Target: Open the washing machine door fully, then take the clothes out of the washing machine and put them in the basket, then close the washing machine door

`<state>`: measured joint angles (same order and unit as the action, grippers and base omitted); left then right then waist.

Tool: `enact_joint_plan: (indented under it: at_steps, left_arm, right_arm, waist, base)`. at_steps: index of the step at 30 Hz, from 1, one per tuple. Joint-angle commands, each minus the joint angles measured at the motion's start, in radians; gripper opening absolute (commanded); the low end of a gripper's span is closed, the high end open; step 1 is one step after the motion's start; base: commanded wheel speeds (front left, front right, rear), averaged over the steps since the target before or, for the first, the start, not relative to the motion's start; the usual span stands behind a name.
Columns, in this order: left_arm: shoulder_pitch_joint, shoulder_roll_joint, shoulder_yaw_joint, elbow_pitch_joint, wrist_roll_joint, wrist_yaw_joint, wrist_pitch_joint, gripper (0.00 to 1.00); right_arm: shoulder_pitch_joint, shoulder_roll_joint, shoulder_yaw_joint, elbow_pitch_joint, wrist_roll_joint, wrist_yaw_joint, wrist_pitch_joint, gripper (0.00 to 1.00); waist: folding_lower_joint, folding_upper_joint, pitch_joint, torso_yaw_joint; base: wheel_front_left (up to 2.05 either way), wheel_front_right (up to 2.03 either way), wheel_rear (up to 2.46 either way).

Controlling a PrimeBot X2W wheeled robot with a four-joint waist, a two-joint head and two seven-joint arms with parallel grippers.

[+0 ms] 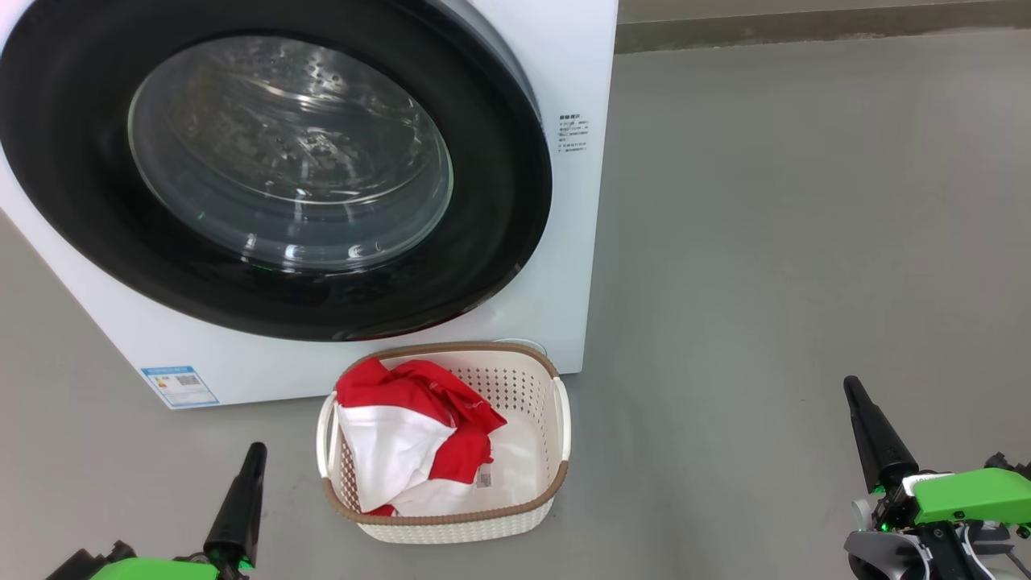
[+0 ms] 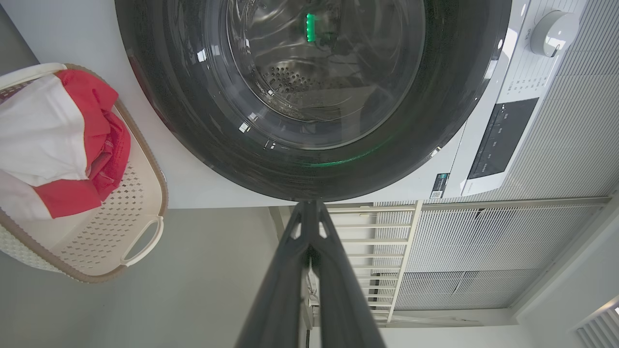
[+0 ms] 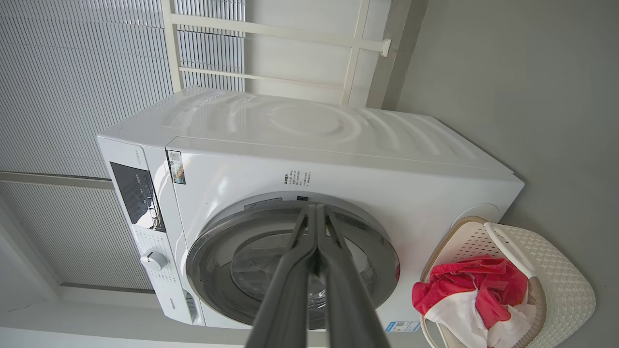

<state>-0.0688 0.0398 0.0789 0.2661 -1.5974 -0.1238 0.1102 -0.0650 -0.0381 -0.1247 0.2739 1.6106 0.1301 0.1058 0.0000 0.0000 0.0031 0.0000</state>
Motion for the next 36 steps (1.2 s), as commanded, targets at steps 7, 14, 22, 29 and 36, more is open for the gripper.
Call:
enact_joint_plan:
  at_steps: [7, 14, 22, 29, 36]
  left_arm:
    - [-0.039, 0.010, 0.036, -0.021, -0.010, -0.007, 0.004, 0.00]
    - [-0.039, 0.010, 0.036, -0.021, -0.011, -0.007, 0.004, 0.00]
    - [-0.039, 0.010, 0.036, -0.021, -0.011, -0.007, 0.004, 0.00]
    - [-0.039, 0.010, 0.036, -0.021, -0.011, -0.007, 0.004, 0.00]
    - [-0.039, 0.010, 0.035, -0.021, -0.011, -0.007, 0.003, 0.00]
  right_arm:
    - [-0.043, -0.015, 0.014, -0.029, 0.000, 0.001, 0.005, 0.00]
    - [-0.043, -0.015, 0.014, -0.029, 0.000, 0.001, 0.005, 0.00]
    - [-0.043, -0.014, 0.013, -0.029, 0.000, 0.001, 0.006, 0.00]
    - [-0.043, -0.014, 0.013, -0.029, -0.001, 0.001, 0.006, 0.00]
    - [-0.043, -0.014, 0.012, -0.029, -0.001, 0.001, 0.006, 0.00]
  waist:
    - [0.0000, 0.0000, 0.000, 0.000]
    - [0.0000, 0.0000, 0.000, 0.000]
    - [0.0000, 0.0000, 0.000, 0.000]
    - [0.0000, 0.0000, 0.000, 0.000]
    - [0.0000, 0.0000, 0.000, 0.000]
  base:
    - [0.00, 0.00, 0.00]
    - [0.00, 0.00, 0.00]
    - [0.00, 0.00, 0.00]
    - [0.00, 0.00, 0.00]
    - [0.00, 0.00, 0.00]
